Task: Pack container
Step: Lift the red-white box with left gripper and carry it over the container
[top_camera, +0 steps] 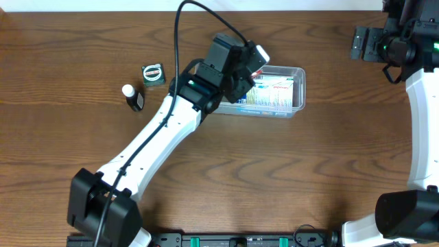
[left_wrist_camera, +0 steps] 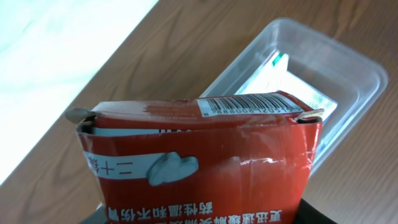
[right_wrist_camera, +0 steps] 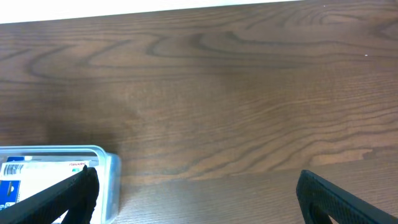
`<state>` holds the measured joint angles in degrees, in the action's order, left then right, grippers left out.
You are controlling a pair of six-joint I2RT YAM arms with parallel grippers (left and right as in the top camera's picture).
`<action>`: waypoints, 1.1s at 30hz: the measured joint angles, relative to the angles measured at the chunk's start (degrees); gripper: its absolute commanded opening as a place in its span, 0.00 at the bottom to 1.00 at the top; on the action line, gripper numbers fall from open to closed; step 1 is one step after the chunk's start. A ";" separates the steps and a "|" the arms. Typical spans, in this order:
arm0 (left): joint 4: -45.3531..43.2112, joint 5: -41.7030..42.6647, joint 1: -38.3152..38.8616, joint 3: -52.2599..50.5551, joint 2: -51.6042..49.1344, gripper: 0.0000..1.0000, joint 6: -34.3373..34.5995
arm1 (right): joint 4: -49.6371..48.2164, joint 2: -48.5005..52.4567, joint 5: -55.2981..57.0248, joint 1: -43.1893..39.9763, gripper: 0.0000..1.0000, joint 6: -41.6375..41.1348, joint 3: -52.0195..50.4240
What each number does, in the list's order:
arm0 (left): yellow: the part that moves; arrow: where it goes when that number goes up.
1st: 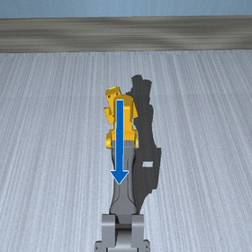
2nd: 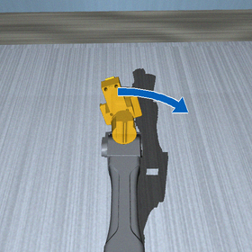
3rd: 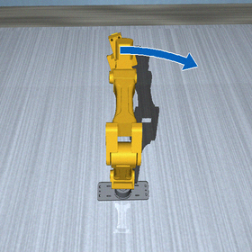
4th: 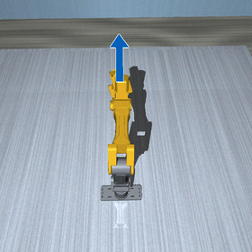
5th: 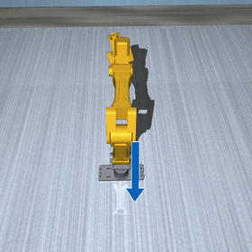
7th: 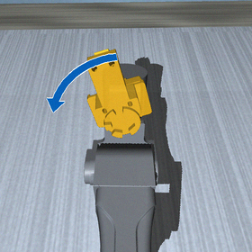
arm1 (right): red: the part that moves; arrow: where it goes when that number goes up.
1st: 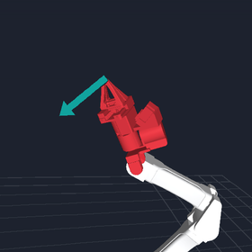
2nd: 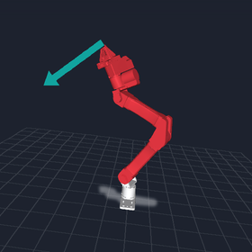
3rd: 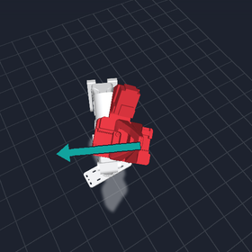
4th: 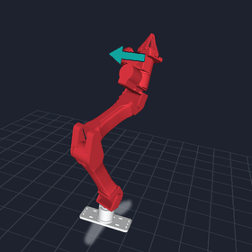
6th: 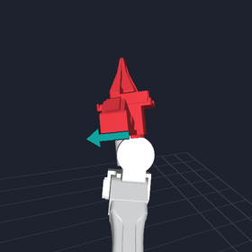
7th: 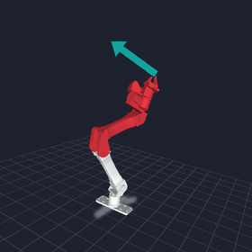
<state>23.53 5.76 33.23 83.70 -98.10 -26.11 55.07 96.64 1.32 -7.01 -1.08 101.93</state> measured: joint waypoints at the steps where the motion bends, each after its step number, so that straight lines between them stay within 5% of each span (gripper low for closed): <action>1: -0.92 0.00 0.39 0.02 -0.55 0.52 -0.37 | 0.00 0.00 0.00 0.00 0.99 0.00 0.00; 13: -7.93 0.00 6.40 0.02 -11.80 0.53 -7.67 | 0.00 0.00 0.00 0.00 0.99 0.00 0.00; 33: -12.17 0.28 8.57 0.02 -15.21 0.53 -20.94 | 0.00 0.00 0.00 0.00 0.99 0.00 0.00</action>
<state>11.35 6.04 41.80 83.72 -113.32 -47.05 55.07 96.64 1.32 -7.01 -1.08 101.93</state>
